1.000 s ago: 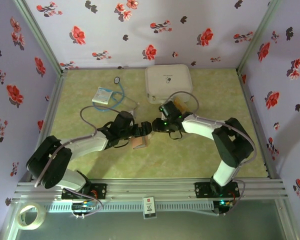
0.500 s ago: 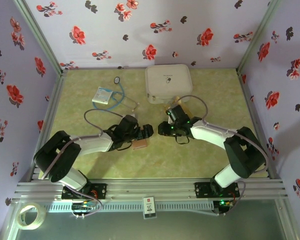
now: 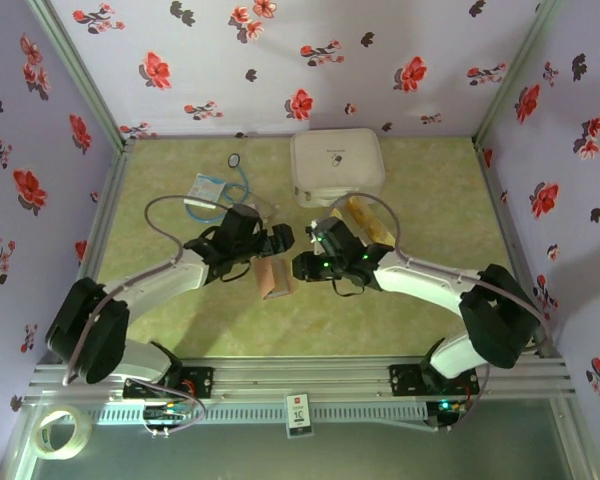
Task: Put the credit cards into the card holder
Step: Close the card holder at the bottom-center of the table.
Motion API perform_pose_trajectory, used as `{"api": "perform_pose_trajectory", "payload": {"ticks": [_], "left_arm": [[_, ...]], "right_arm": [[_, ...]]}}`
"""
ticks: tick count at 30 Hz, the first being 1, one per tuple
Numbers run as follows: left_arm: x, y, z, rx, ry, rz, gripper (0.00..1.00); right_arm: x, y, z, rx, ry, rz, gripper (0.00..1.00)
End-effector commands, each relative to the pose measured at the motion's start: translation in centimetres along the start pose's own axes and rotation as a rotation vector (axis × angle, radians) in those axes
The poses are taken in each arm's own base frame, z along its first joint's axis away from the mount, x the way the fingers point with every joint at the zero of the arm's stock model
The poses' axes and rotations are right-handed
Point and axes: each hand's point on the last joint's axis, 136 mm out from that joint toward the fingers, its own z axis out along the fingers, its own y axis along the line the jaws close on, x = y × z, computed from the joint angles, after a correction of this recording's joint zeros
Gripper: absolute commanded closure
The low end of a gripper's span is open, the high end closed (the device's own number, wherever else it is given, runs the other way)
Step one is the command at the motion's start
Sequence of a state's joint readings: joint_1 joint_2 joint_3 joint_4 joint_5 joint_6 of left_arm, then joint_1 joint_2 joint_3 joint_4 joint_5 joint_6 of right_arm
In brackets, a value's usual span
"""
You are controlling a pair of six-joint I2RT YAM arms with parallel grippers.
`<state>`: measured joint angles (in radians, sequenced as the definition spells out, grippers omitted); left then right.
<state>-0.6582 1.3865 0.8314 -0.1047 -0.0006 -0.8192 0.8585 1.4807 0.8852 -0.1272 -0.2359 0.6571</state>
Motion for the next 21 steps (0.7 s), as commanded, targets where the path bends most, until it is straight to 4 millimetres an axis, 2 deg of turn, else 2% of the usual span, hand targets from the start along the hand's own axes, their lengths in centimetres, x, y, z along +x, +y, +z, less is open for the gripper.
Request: {"api": "perform_pose_trajectory", "payload": {"ticks": [1, 6, 10, 15, 21], "left_arm": [[-1.5, 2.2, -2.0, -0.070, -0.020, 0.006, 0.00], [-2.7, 6.1, -4.1, -0.145, -0.051, -0.064, 0.00], [-3.1, 8.4, -5.3, -0.196, -0.067, -0.092, 0.00], [-2.6, 10.2, -6.1, -0.243, -0.047, -0.097, 0.00], [-1.7, 10.9, -5.7, -0.271, -0.006, -0.075, 0.00]], "right_arm": [[-0.9, 3.1, 0.3, -0.036, -0.023, -0.044, 0.75], [0.0, 6.8, 1.9, -0.066, 0.028, -0.130, 0.77], [1.0, 7.7, 4.0, -0.061, 0.085, -0.166, 0.81], [1.9, 5.1, 5.6, 0.046, 0.114, -0.196, 0.93], [2.8, 2.5, 5.9, 0.098, 0.121, -0.172, 0.97]]}}
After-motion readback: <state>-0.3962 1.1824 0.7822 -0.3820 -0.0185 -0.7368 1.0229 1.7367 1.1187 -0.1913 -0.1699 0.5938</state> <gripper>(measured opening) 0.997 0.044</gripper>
